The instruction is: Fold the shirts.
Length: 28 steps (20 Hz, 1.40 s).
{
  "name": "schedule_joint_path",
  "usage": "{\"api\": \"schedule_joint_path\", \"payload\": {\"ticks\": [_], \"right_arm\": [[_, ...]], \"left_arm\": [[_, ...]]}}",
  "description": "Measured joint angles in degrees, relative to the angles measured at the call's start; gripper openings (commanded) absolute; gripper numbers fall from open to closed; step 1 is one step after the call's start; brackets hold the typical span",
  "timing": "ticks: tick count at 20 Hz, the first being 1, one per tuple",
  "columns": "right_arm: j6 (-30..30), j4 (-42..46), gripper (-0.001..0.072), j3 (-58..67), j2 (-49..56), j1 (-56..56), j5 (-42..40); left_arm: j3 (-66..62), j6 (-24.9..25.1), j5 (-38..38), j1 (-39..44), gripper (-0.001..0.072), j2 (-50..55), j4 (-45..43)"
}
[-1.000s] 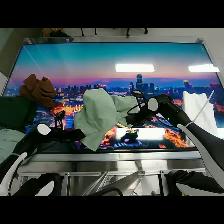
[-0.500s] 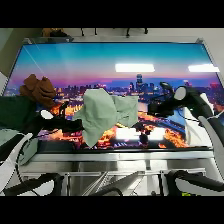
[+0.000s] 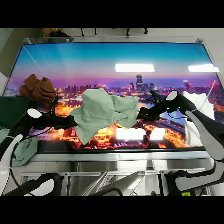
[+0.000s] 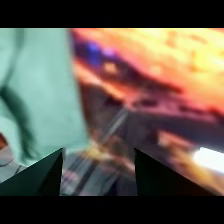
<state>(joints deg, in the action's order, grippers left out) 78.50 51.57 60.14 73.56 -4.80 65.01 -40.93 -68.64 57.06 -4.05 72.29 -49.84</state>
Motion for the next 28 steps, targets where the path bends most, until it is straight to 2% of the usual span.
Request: {"api": "schedule_joint_path", "payload": {"ticks": [1, 2, 4, 7, 11, 14, 18, 21, 24, 28], "right_arm": [[-1.6, -2.7, 0.0277, 0.0, 1.3, -0.9, -0.7], [-3.1, -4.4, 0.017, -0.1, 2.3, -1.6, -1.6], [-6.4, -8.0, 0.0011, 0.0, 3.7, -2.4, -3.3], [-10.1, -11.7, 0.0009, 1.4, 3.8, -2.8, -4.6], [-12.9, -18.1, 0.0009, 11.5, -2.1, 0.0, 0.0], [-13.7, -21.4, 0.0009, 27.9, -8.2, 6.7, 1.5], [-13.4, -23.4, 0.0009, 52.6, -13.6, 17.7, 0.9], [-13.3, -24.3, 0.0008, 61.7, -18.5, 23.3, -0.9], [-15.6, -24.0, 0.0008, 65.1, -23.4, 25.8, -3.2], [-17.8, -24.7, 0.0009, 65.9, -25.6, 26.8, -3.0]], "left_arm": [[0.0, 0.2, 0.1, -0.2, 0.0015, -0.1, 0.0], [0.0, 0.3, 0.2, -0.3, 0.0015, -0.1, 0.0], [0.0, 0.4, 0.2, -0.5, 0.0015, -0.2, 0.0], [-1.0, 0.6, 0.7, -0.6, 0.0012, -0.5, 0.3], [-11.3, 0.0, 4.1, -0.8, 0.0011, -6.1, 0.4], [-30.0, -2.6, 4.7, -2.8, 0.0011, -13.1, 0.4], [-63.6, -5.0, 4.1, -8.2, 0.0012, -17.4, 0.7], [-82.4, -7.6, 4.9, -13.0, 0.0012, -18.0, 1.0], [-86.2, -8.8, 2.3, -16.0, 0.0013, -21.4, 0.4], [-76.5, -7.2, -2.8, -17.4, 0.0013, -28.5, 0.4]]}}
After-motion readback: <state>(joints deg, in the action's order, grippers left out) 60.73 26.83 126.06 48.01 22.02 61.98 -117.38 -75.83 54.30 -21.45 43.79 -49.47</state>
